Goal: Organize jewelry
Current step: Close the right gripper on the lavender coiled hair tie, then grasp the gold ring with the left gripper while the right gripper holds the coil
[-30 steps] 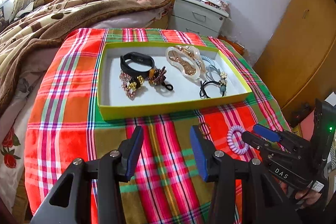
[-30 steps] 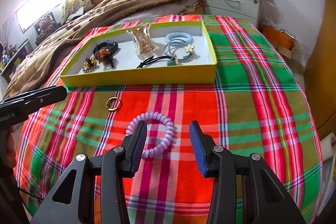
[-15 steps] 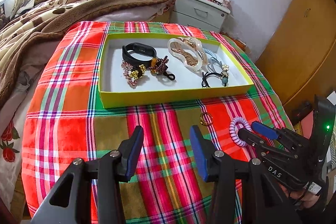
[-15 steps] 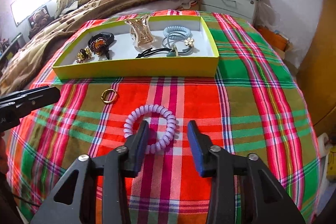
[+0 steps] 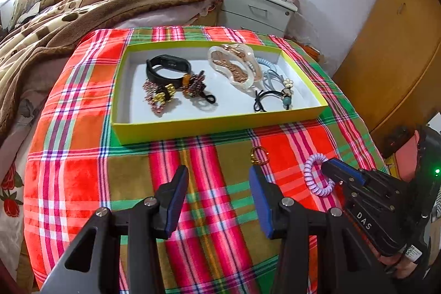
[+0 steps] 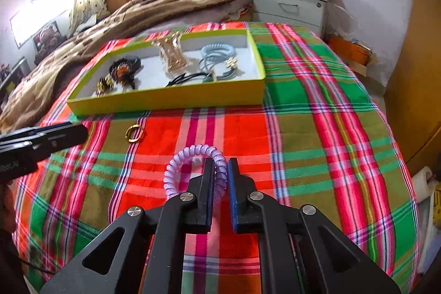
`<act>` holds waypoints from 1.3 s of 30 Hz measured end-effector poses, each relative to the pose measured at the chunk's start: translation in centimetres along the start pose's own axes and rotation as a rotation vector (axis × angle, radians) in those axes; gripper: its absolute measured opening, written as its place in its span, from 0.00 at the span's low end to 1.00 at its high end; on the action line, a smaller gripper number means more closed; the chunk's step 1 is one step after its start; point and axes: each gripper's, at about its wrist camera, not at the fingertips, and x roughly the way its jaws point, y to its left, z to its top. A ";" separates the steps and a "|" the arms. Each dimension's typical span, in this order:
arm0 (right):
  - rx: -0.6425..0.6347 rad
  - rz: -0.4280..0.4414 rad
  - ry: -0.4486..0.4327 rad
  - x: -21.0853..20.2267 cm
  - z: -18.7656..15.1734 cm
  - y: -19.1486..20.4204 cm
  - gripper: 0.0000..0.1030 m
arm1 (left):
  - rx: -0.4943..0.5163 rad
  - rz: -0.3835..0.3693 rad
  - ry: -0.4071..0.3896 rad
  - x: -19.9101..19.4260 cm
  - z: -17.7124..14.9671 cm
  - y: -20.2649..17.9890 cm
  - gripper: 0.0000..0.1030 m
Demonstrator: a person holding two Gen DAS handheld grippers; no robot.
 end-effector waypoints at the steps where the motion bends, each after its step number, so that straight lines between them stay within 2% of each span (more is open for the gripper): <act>1: 0.010 0.004 -0.009 -0.2 0.0 -0.3 0.09 | 0.009 -0.005 0.000 0.1 0.1 -0.3 0.46; 7: 0.061 0.006 -0.047 -1.6 0.2 -2.0 0.09 | 0.064 -0.011 0.019 1.4 0.6 -2.2 0.46; 11: 0.073 0.006 -0.061 -2.2 0.1 -2.7 0.09 | 0.116 0.013 0.025 2.4 0.7 -3.8 0.46; 14: 0.077 0.011 -0.066 -2.4 0.1 -3.0 0.09 | 0.120 -0.005 0.042 3.2 0.7 -4.4 0.46; 24: 0.091 0.022 -0.086 -2.8 0.3 -3.6 0.09 | 0.140 0.035 0.062 4.7 0.7 -5.1 0.46; 29: 0.094 0.022 -0.090 -2.9 0.3 -3.7 0.09 | 0.162 0.071 0.052 4.9 0.7 -5.3 0.39; 31: 0.093 0.026 -0.088 -2.9 0.3 -3.6 0.09 | 0.171 0.084 0.050 4.9 0.8 -5.3 0.32; 36: 0.091 0.026 -0.086 -2.7 0.3 -3.4 0.09 | 0.173 0.075 0.051 4.8 0.7 -5.2 0.22; 39: 0.091 0.023 -0.085 -2.8 0.3 -3.3 0.09 | 0.178 0.072 0.052 4.8 0.7 -5.3 0.22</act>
